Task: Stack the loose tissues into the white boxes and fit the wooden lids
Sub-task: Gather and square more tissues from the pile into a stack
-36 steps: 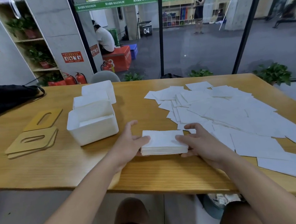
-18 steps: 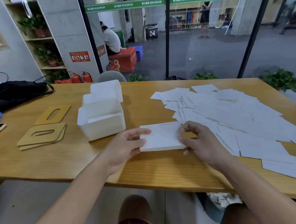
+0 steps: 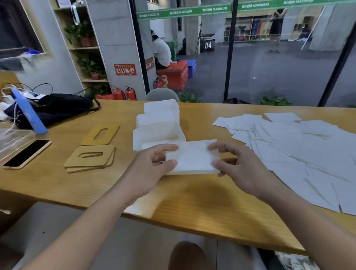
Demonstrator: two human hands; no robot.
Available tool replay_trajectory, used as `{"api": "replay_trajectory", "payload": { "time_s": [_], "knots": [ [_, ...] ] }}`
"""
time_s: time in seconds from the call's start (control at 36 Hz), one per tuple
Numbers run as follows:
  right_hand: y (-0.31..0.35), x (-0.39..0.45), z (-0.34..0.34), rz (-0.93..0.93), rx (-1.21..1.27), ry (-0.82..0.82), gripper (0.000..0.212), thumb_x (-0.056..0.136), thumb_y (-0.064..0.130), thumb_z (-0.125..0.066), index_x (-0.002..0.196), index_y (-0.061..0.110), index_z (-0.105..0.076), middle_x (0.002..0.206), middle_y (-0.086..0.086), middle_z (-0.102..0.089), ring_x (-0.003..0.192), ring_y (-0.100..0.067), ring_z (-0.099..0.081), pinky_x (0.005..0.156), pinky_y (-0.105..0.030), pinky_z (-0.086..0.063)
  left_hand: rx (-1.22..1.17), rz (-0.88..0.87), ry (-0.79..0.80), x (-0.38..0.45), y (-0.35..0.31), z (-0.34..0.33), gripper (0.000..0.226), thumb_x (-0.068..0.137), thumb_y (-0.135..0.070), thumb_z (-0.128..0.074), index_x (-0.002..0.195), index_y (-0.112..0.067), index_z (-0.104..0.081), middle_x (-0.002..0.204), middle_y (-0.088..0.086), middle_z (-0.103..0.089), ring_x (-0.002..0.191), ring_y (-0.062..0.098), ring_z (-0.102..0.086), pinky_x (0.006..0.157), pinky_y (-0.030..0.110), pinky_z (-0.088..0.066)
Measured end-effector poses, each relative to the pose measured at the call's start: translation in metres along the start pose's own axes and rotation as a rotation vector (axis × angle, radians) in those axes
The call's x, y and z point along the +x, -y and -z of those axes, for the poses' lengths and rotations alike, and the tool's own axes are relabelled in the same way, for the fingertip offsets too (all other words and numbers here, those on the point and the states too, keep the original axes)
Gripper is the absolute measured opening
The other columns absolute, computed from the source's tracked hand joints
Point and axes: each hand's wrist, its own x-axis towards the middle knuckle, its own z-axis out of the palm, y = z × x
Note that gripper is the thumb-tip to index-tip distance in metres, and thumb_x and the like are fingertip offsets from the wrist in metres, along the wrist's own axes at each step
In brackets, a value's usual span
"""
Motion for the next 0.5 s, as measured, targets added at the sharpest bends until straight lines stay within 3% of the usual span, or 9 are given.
{"api": "replay_trajectory", "payload": {
  "time_s": [0.06,0.08,0.14,0.19,0.28,0.36,0.42,0.5],
  "knots": [
    [0.011,0.013,-0.006,0.023,-0.030,0.008,0.033,0.102,0.032,-0.076,0.126,0.053,-0.068,0.128,0.030,-0.065,0.089,-0.013,-0.080,0.080,-0.046,-0.065,0.138,-0.069,-0.068,0.004,-0.001,0.012,0.030,0.106,-0.042,-0.070,0.132,-0.057,-0.070,0.092,-0.004,-0.064,0.085,0.010,-0.066,0.083,0.025,-0.053],
    [0.016,0.020,-0.009,0.040,-0.034,0.009,0.033,0.101,0.033,-0.075,0.126,0.053,-0.068,0.129,0.028,-0.065,0.088,-0.013,-0.080,0.078,-0.045,-0.066,0.199,-0.097,-0.096,0.007,-0.001,0.017,0.029,0.108,-0.042,-0.067,0.134,-0.055,-0.070,0.082,-0.009,-0.058,0.077,0.009,-0.060,0.074,0.023,-0.048],
    [0.028,0.036,-0.015,0.084,-0.049,-0.003,0.032,0.101,0.035,-0.075,0.126,0.053,-0.068,0.129,0.023,-0.067,0.089,-0.010,-0.078,0.072,-0.033,-0.064,0.298,-0.125,-0.138,0.014,-0.005,0.031,0.028,0.109,-0.043,-0.065,0.134,-0.052,-0.070,0.076,-0.017,-0.053,0.071,0.005,-0.054,0.065,0.020,-0.044],
    [0.039,0.053,-0.020,0.136,-0.116,-0.025,0.029,0.099,0.041,-0.076,0.124,0.053,-0.069,0.120,0.023,-0.070,0.096,-0.004,-0.073,0.075,-0.026,-0.060,0.427,-0.140,-0.160,0.023,-0.010,0.046,0.028,0.109,-0.046,-0.062,0.135,-0.053,-0.069,0.086,-0.016,-0.061,0.082,0.004,-0.059,0.072,0.023,-0.048],
    [0.053,0.082,-0.027,0.184,-0.249,-0.037,0.028,0.098,0.049,-0.073,0.125,0.047,-0.068,0.115,0.021,-0.070,0.109,0.004,-0.065,0.088,-0.027,-0.054,0.570,-0.154,-0.149,0.040,-0.018,0.067,0.027,0.109,-0.047,-0.061,0.134,-0.054,-0.068,0.097,-0.015,-0.064,0.091,-0.004,-0.060,0.070,0.018,-0.045],
    [0.061,0.108,-0.034,0.167,-0.301,-0.006,0.027,0.100,0.049,-0.072,0.126,0.044,-0.068,0.116,0.020,-0.068,0.110,0.005,-0.062,0.084,-0.026,-0.053,0.627,-0.148,-0.148,0.059,-0.019,0.080,0.026,0.109,-0.044,-0.063,0.133,-0.051,-0.070,0.093,-0.016,-0.063,0.080,-0.006,-0.061,0.058,0.011,-0.041],
    [0.061,0.124,-0.039,0.136,-0.367,0.034,0.027,0.100,0.048,-0.072,0.127,0.043,-0.068,0.116,0.019,-0.065,0.110,0.001,-0.062,0.082,-0.027,-0.053,0.690,-0.118,-0.145,0.070,-0.015,0.085,0.026,0.109,-0.045,-0.062,0.133,-0.049,-0.069,0.095,-0.016,-0.063,0.078,0.002,-0.063,0.058,0.018,-0.042],
    [0.058,0.145,-0.049,0.041,-0.396,0.083,0.028,0.100,0.044,-0.075,0.126,0.042,-0.067,0.117,0.010,-0.065,0.106,-0.007,-0.063,0.081,-0.031,-0.056,0.759,-0.070,-0.091,0.084,-0.006,0.088,0.027,0.109,-0.044,-0.061,0.134,-0.046,-0.069,0.098,-0.011,-0.065,0.082,0.014,-0.066,0.074,0.043,-0.061]
  ]
}}
